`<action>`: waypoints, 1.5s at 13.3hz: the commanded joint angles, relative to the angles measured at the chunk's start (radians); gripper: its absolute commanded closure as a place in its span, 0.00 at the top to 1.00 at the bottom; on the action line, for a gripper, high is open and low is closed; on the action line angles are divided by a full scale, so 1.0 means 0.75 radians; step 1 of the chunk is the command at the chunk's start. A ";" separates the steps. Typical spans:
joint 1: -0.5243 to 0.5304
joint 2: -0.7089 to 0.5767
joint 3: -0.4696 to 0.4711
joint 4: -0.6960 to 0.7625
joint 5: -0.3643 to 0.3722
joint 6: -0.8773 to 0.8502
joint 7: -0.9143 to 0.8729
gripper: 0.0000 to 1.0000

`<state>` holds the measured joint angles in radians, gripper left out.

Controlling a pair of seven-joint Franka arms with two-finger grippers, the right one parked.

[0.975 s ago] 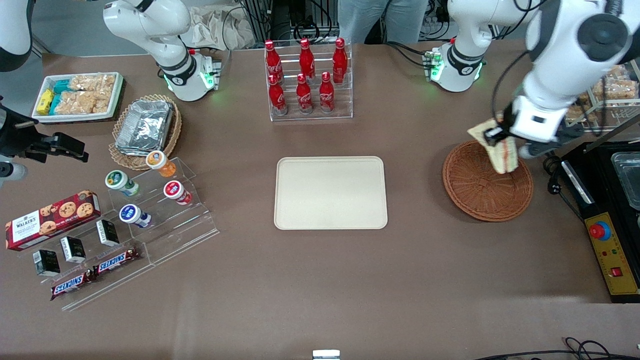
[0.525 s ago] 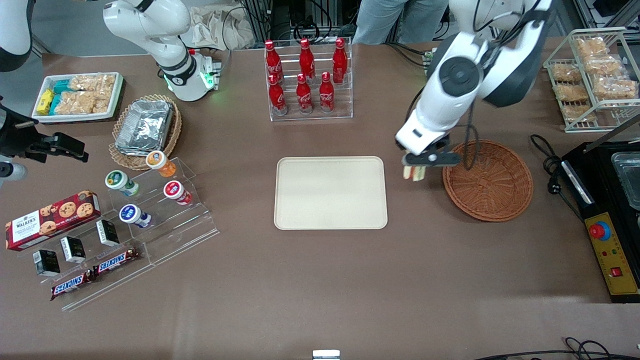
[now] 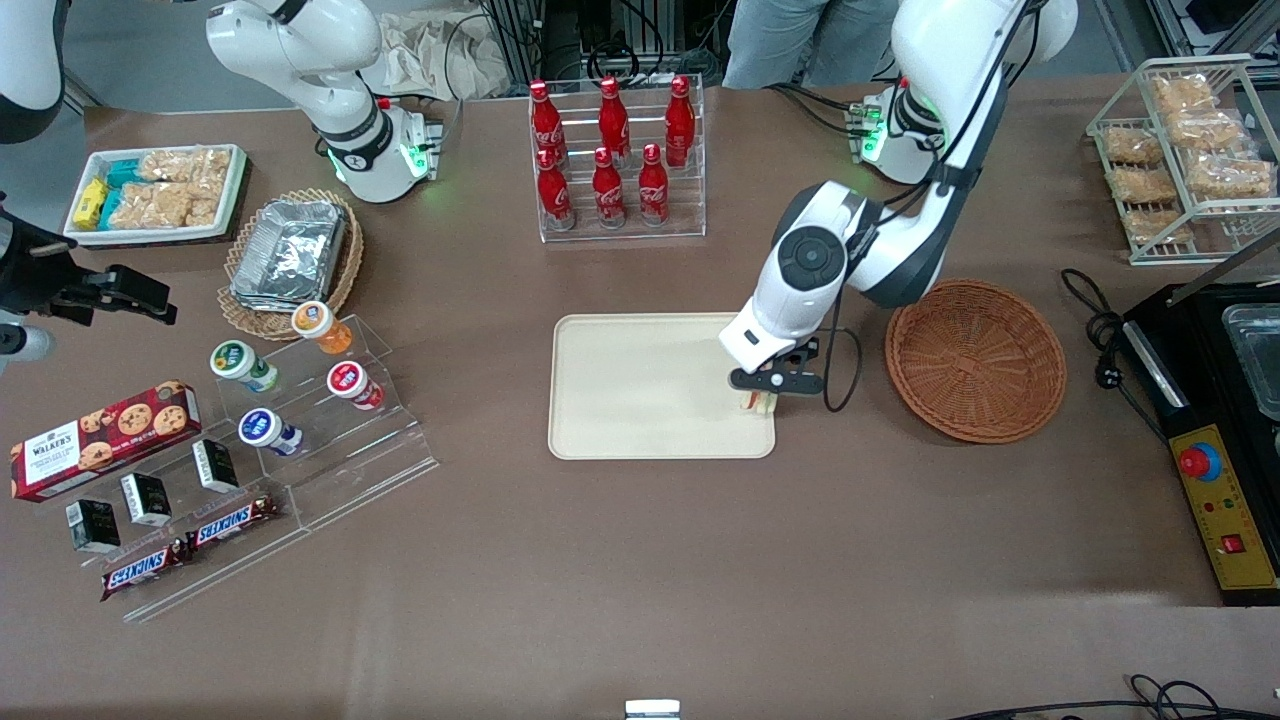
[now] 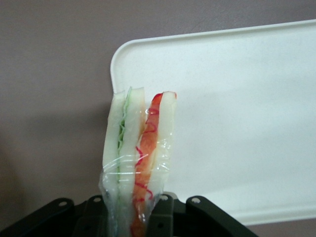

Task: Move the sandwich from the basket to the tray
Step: 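Lower the sandwich onto the tray and open the left gripper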

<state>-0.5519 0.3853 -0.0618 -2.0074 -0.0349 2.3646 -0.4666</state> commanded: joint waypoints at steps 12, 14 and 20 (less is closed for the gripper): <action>-0.052 0.082 0.017 0.223 0.008 -0.169 -0.006 1.00; -0.025 -0.002 0.027 0.403 -0.009 -0.462 0.004 1.00; 0.292 -0.106 0.027 0.819 -0.017 -0.858 0.027 1.00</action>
<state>-0.3966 0.3093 -0.0301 -1.4331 -0.0389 1.7462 -0.4573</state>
